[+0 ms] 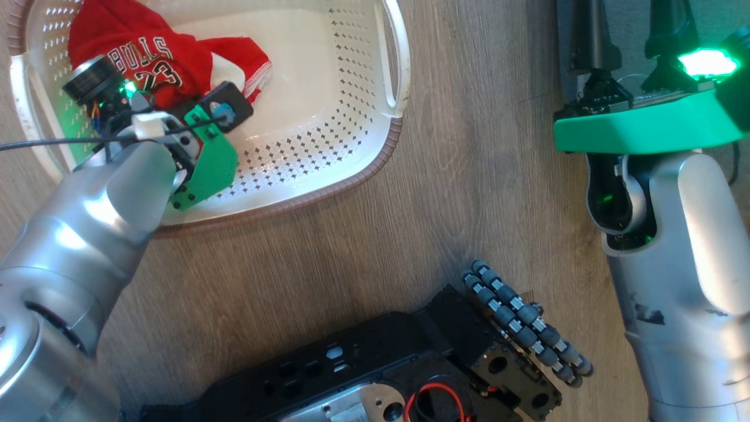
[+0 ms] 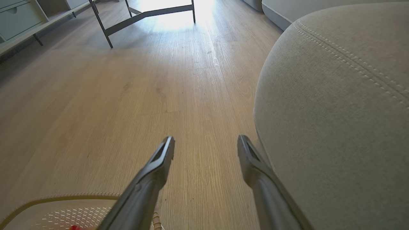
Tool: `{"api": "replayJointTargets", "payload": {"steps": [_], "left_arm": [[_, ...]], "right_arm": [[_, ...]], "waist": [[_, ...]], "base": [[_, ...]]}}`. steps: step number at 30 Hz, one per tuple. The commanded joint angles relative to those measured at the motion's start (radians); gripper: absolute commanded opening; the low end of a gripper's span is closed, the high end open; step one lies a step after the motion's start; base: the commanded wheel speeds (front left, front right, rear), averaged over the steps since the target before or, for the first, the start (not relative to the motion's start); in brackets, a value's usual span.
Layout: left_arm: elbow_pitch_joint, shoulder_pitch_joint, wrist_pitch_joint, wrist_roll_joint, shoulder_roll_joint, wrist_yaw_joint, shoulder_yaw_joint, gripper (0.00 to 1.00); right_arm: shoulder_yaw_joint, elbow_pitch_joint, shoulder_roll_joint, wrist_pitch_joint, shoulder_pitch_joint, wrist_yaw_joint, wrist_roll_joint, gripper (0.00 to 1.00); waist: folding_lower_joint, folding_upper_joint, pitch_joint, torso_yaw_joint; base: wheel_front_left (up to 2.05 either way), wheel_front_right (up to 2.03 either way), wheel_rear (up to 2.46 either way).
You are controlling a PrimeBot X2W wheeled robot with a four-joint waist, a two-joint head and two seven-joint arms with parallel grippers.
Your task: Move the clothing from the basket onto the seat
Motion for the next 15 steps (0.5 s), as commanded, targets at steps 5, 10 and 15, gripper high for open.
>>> {"api": "replayJointTargets", "payload": {"steps": [5,10,15], "left_arm": [[0.007,0.013,-0.053,-0.042,0.003,0.002,0.046,0.0],[-0.002,0.03,-0.124,-0.086,-0.018,0.009,0.08,0.0],[-0.029,0.08,-0.163,-0.142,-0.058,0.012,0.123,0.0]], "right_arm": [[0.002,-0.027,0.007,-0.005,0.043,0.007,0.008,1.0],[-0.002,-0.015,0.007,-0.005,0.023,0.007,-0.01,1.0],[-0.009,0.007,0.007,-0.005,0.029,0.007,-0.053,1.0]], "waist": [[0.0,0.0,-0.008,0.002],[0.0,0.0,-0.05,0.02],[0.0,0.0,-0.134,0.059]], "base": [[0.0,0.0,0.0],[0.0,0.0,0.0],[0.0,0.0,0.0]]}}
